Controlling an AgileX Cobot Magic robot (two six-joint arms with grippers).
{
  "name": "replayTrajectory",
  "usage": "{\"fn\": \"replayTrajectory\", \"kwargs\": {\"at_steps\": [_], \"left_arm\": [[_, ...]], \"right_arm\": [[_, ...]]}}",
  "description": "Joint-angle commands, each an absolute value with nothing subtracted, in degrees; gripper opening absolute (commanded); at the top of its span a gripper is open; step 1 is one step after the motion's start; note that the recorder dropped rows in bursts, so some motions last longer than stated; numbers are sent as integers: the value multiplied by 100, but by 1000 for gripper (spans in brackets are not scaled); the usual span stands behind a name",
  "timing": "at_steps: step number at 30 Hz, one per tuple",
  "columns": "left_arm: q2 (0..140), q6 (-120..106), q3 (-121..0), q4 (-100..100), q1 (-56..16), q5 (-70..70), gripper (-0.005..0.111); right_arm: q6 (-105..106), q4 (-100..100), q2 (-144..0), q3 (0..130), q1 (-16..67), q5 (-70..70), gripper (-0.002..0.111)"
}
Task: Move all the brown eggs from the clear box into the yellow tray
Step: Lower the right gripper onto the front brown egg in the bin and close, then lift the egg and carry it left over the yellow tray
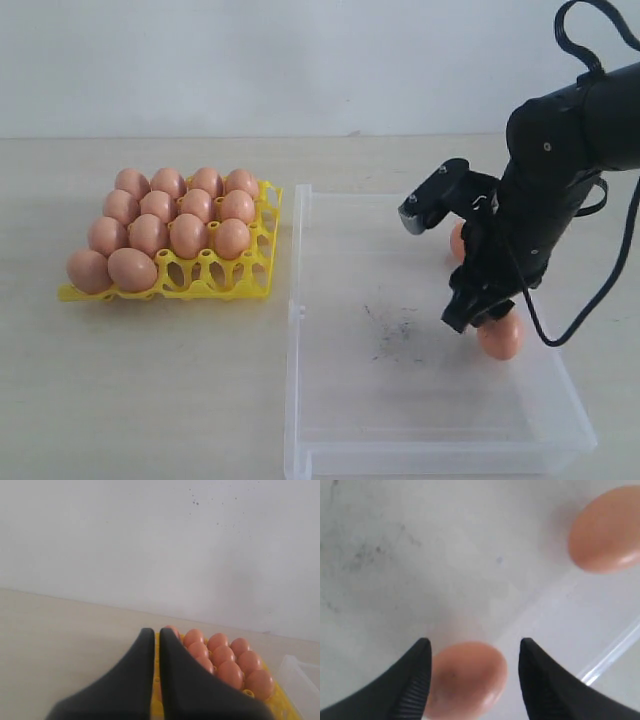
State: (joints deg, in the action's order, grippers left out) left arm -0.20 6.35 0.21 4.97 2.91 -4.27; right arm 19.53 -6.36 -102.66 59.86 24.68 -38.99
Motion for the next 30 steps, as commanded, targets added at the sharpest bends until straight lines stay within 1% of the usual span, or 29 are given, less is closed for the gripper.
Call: {"fn": "replayTrajectory", "kwargs": {"at_steps": [1,8,16,21,26,27,29,30], "left_arm": [[0,642,0,500,269,-395,4],[0,642,0,500,269,-395,4],[0,642,0,500,269,-395,4],[0,642,0,500,269,-395,4],[0,642,0,500,269,-395,4],[0,642,0,500,269,-395,4],[0,642,0,500,269,-395,4],[0,642,0,500,269,-395,4]], "right_arm": [[2987,-648,-10248,6018,2452,-4487,47],[1341,-611,-10248,6018,2452,-4494,47],[1292,-462,-10275,5997,2452,-4382,47],[1271,-450,-10839,5997,2452,-4377,47],[1190,-450,-10999,5997,2452,-4134,47],[1179,-450,-10999,5997,2452,-4119,44],[1153,-450,-10999,5997,2452,-4132,17],[1118,-469,-10999,5997,2452,-4132,0]]}}
